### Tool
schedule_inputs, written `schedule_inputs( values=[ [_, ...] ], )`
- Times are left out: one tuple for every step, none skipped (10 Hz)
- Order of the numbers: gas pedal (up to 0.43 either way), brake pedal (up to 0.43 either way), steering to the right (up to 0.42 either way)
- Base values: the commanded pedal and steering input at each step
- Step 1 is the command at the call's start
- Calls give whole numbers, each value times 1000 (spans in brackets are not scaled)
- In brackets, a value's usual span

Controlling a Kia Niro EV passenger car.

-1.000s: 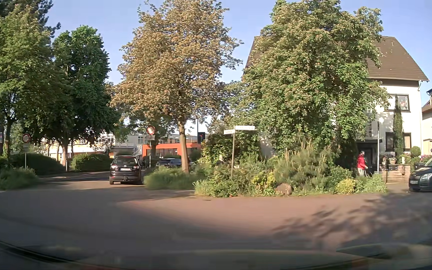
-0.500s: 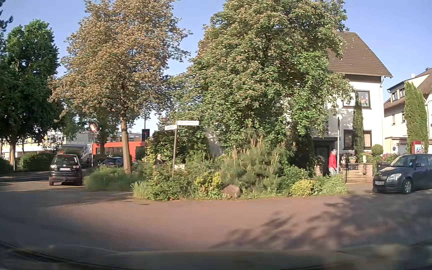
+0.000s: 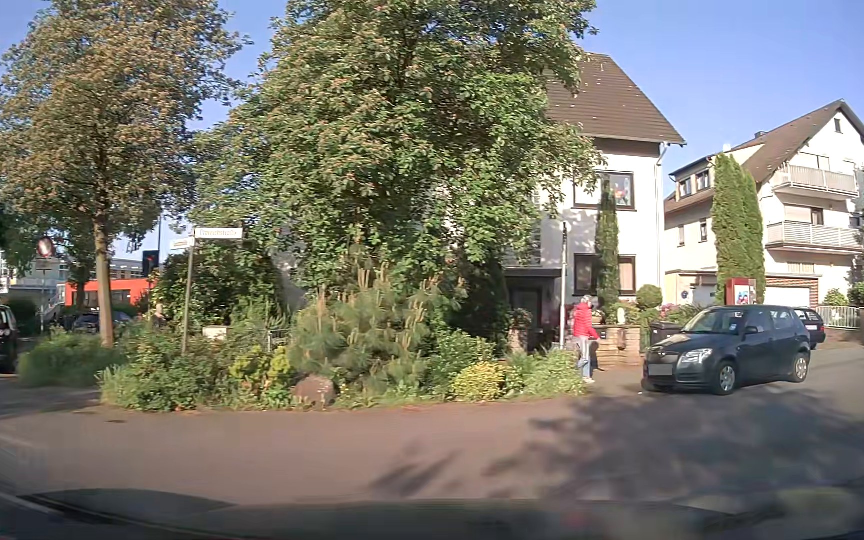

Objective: Follow the waypoints while adhering to traffic rules and regulations

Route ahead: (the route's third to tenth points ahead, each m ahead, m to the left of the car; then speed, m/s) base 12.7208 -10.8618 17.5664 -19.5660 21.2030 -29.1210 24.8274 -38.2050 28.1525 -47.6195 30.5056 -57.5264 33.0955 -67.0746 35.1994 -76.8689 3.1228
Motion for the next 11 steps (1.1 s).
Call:
schedule_inputs(
  values=[
    [150, 0, 583],
    [150, 0, 583],
    [150, 0, 583],
    [150, 0, 580],
    [150, 0, 578],
    [138, 0, 575],
    [138, 0, 574],
    [130, 6, 571],
    [118, 0, 570],
    [118, 0, 567],
    [110, 0, 565]
  ],
)
